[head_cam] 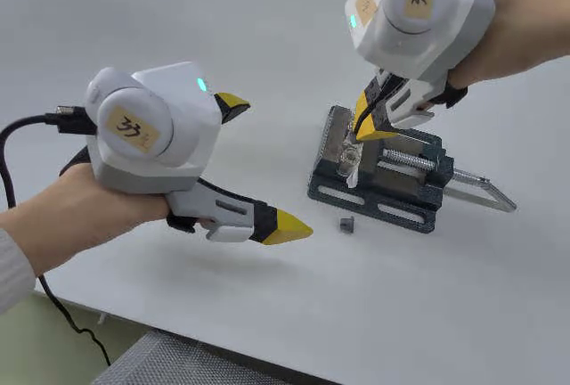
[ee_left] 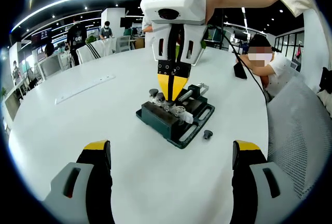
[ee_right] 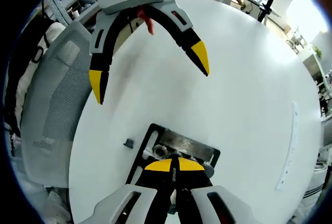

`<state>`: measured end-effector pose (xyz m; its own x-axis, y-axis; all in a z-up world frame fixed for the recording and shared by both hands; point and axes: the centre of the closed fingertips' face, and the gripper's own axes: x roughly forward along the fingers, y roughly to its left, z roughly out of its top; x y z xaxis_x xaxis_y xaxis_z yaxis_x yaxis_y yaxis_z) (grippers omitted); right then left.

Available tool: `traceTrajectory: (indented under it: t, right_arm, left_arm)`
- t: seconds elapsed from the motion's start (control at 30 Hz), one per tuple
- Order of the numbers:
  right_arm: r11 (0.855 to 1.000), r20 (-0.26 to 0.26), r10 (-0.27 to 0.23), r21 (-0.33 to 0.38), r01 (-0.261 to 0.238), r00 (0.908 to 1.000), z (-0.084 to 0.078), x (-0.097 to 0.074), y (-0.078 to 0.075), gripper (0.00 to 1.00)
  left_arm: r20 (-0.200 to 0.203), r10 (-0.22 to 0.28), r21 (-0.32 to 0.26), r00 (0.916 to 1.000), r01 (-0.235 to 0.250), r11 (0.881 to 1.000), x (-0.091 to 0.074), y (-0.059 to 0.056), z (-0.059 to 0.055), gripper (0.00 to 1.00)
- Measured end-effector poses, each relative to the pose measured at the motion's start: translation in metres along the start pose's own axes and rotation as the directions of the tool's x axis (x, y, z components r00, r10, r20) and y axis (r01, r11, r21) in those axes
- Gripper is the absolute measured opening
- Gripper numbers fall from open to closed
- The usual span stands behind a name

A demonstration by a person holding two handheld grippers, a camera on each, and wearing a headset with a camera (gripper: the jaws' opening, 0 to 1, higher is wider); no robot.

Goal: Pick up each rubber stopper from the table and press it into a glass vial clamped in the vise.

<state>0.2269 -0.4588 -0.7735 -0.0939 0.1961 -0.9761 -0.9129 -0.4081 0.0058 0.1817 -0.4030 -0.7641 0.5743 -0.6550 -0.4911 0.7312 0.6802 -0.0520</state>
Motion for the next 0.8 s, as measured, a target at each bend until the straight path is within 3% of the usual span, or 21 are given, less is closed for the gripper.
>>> traceTrajectory:
  t: [0.2, 0.33, 0.5, 0.8]
  right_arm:
    - [0.999, 0.020, -0.001, 0.034, 0.000, 0.9998, -0.001, -0.001, -0.001, 0.00]
    - [1.000, 0.007, -0.014, 0.026, 0.013, 0.9999, 0.001, -0.001, -0.002, 0.00]
    - [0.999, 0.009, -0.005, 0.046, 0.005, 0.9999, 0.001, -0.003, -0.001, 0.00]
    - [0.998, 0.073, -0.045, 0.045, 0.042, 0.9963, -0.002, -0.002, -0.003, 0.00]
  left_arm:
    - [0.004, -0.002, 0.001, 1.0000, 0.002, 1.000, 0.001, -0.002, 0.002, 0.97]
    - [0.000, -0.003, 0.008, 1.0000, 0.003, 1.000, 0.000, -0.004, 0.004, 0.97]
    - [0.011, 0.004, 0.012, 0.9999, -0.004, 1.000, 0.000, -0.004, 0.011, 0.97]
    - [0.018, 0.008, 0.014, 0.9998, -0.008, 1.000, -0.001, -0.001, 0.013, 0.97]
